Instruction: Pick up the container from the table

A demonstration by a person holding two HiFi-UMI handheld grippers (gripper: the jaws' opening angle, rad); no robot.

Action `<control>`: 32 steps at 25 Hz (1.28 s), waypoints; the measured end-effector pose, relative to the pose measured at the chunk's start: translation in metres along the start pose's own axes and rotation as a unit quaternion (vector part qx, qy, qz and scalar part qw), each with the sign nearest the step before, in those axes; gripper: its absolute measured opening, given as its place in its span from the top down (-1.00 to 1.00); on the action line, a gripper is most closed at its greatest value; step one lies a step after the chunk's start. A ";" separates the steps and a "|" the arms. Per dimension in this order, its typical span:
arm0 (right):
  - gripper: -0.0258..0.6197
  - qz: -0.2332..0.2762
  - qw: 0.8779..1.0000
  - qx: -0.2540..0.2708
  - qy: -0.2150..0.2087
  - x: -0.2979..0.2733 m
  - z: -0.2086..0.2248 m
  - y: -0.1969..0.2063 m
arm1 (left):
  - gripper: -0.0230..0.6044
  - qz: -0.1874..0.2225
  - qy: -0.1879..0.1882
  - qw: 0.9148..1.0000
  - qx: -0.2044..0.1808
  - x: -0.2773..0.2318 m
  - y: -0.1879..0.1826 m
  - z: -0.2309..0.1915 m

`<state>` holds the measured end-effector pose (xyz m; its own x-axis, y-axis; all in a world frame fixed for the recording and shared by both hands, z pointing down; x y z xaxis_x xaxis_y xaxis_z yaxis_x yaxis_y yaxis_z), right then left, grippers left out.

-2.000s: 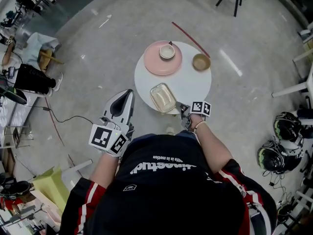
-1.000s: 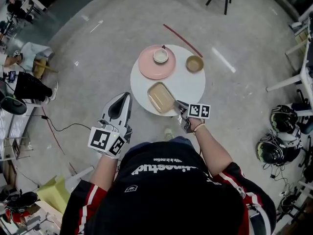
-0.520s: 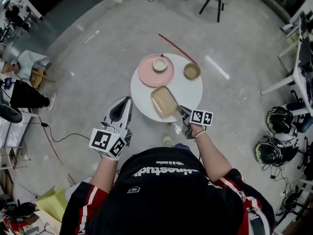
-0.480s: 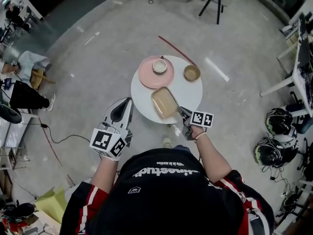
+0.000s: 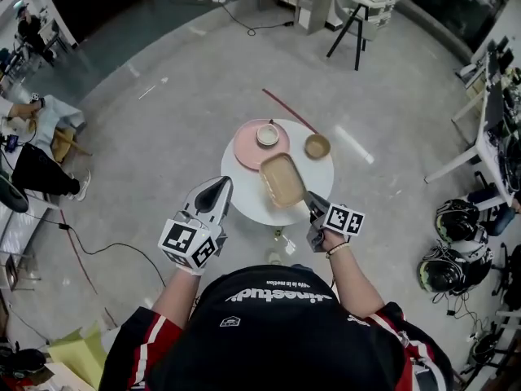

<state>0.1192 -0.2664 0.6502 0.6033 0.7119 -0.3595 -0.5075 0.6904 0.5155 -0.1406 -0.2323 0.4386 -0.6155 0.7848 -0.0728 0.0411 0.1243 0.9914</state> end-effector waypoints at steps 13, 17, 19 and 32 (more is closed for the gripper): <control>0.73 0.098 0.991 0.080 -0.032 0.061 -0.110 -0.029 | 0.85 0.016 0.022 1.000 -0.006 0.015 -0.018 -0.001; 0.73 0.125 0.986 0.106 -0.038 0.081 -0.138 -0.039 | 0.85 0.022 0.028 0.999 -0.008 0.018 -0.022 0.001; 0.73 0.137 0.982 0.127 -0.038 0.089 -0.153 -0.042 | 0.85 0.025 0.030 0.999 -0.009 0.021 -0.024 0.001; 0.73 0.171 0.953 0.248 -0.019 0.109 -0.202 -0.039 | 0.85 0.035 0.025 0.999 -0.018 0.033 -0.032 -0.008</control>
<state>0.0802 -0.1903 0.4335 0.4811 0.8728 -0.0821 -0.3301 0.2671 0.9054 -0.1685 -0.2146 0.4052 -0.6504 0.7596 0.0019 0.0582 0.0473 0.9972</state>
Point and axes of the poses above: the fingertips, and each gripper's own axes: x backward along the fingers, z to its right, y out of its underside, the point moved 4 cm from there along x, backward along the fingers, and after that the axes turned 3 degrees about -x, right-handed, at the moved point
